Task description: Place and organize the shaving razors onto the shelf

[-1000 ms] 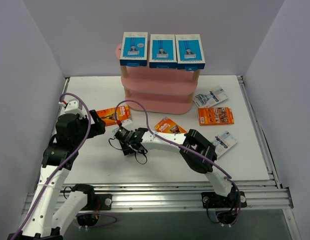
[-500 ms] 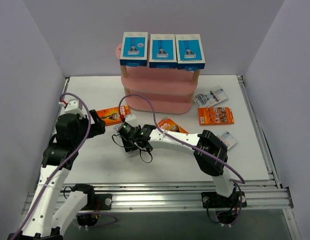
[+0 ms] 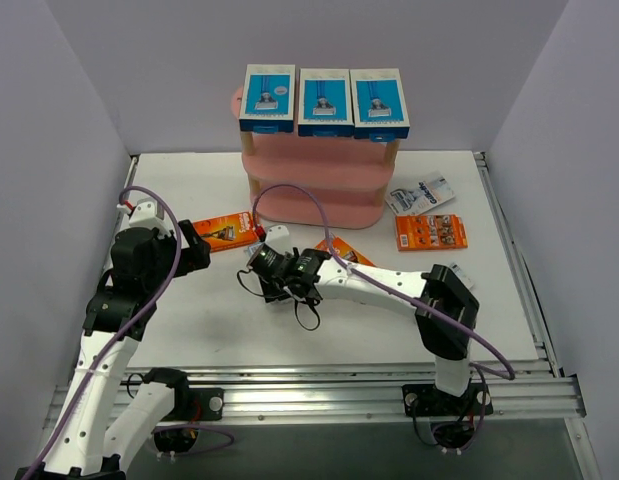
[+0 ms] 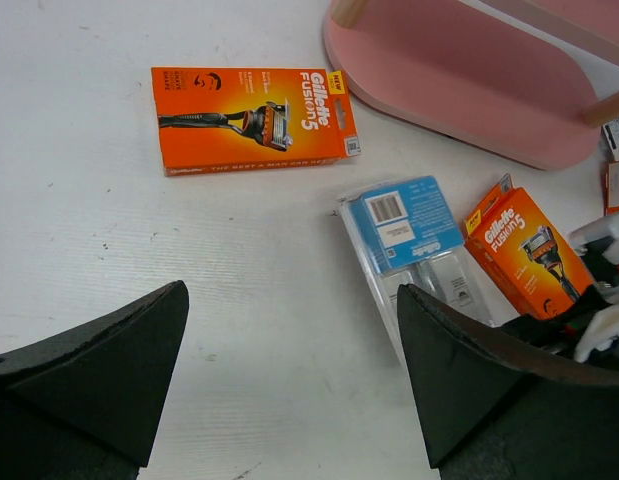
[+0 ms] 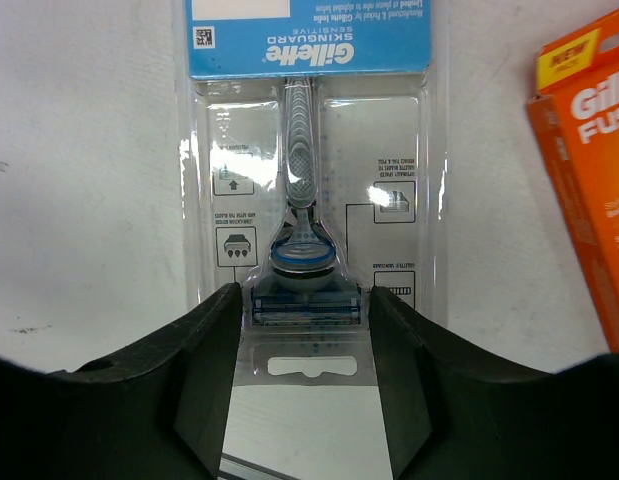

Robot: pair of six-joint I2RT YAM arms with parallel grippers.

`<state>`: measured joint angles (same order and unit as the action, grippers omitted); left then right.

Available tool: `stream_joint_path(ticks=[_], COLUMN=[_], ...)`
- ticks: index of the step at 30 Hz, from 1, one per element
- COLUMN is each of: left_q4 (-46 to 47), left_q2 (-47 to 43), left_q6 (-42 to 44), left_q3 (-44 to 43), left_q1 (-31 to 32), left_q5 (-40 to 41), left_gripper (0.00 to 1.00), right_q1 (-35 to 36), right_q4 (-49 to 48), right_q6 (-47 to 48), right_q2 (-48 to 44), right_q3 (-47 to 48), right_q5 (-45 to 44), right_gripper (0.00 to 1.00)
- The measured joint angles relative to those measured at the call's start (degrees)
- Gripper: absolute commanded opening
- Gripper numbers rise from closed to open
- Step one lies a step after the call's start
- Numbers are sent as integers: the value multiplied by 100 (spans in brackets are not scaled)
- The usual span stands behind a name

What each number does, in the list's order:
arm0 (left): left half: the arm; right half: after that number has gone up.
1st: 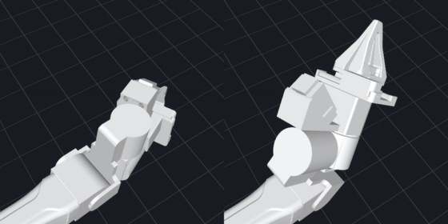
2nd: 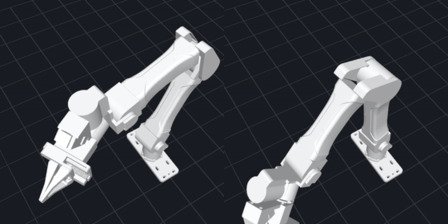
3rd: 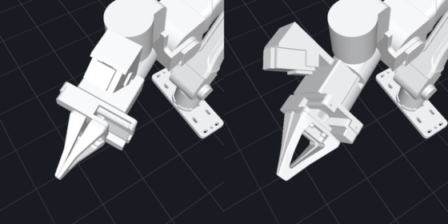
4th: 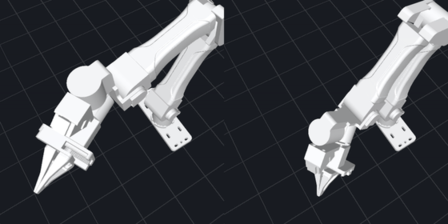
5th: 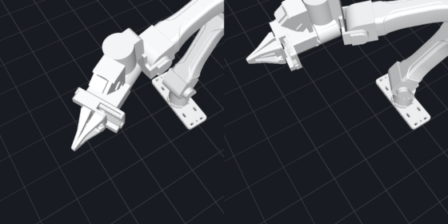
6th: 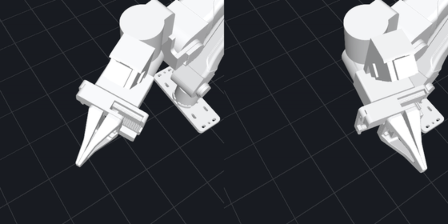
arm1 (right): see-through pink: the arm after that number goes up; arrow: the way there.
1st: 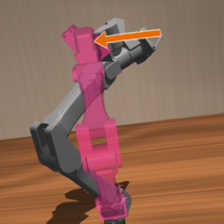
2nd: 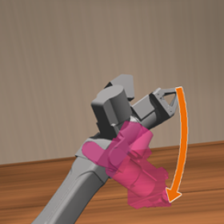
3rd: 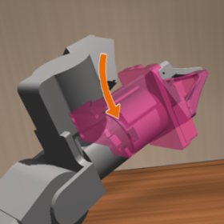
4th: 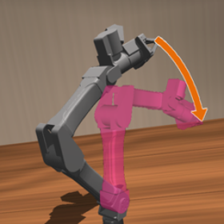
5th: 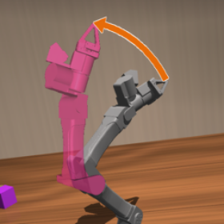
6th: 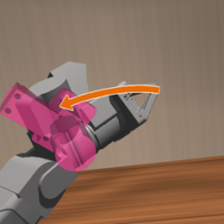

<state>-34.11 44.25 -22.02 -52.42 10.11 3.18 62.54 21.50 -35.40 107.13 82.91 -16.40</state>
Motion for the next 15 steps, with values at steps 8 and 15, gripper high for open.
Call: stream_joint_path(ticks=[8, 15], left_q4=[0, 0], left_q2=[0, 0], left_q6=[2, 2], left_q3=[0, 0], left_q1=[0, 0], left_q5=[0, -7], left_gripper=[94, 94], right_q1=[-262, -774], right_q4=[87, 111], right_q6=[-46, -9], right_q2=[-828, -1342], right_q3=[-160, -538], right_q5=[-472, -695], right_gripper=[0, 0])
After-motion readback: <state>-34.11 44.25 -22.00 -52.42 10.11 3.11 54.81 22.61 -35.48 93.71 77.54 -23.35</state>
